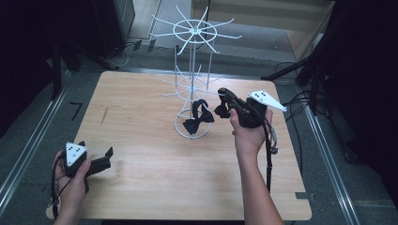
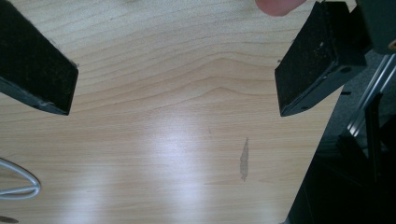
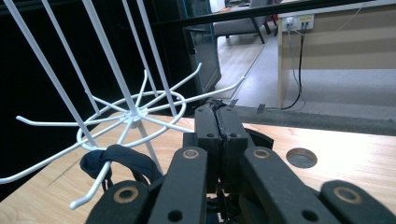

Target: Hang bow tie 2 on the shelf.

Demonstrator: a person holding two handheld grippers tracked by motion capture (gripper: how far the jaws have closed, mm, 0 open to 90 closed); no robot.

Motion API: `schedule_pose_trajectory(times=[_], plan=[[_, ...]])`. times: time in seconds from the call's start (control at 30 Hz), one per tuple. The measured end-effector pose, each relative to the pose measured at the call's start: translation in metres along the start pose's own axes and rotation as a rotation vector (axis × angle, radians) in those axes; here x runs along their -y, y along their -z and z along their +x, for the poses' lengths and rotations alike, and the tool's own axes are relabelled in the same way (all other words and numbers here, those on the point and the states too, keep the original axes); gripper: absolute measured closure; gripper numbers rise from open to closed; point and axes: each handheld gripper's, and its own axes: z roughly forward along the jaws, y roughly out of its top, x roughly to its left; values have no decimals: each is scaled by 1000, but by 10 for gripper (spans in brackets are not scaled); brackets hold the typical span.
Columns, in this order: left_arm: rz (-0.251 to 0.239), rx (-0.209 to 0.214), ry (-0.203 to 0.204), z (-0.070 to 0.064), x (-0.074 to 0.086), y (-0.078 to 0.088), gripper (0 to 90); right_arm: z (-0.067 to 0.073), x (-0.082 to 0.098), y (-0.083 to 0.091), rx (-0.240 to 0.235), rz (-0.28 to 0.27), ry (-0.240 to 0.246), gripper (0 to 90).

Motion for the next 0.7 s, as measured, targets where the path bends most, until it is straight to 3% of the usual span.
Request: schedule_pose_trajectory(times=[0.7], plan=[[1, 2, 0, 0, 0, 0, 0, 11, 1, -22, -13, 25, 14, 900]])
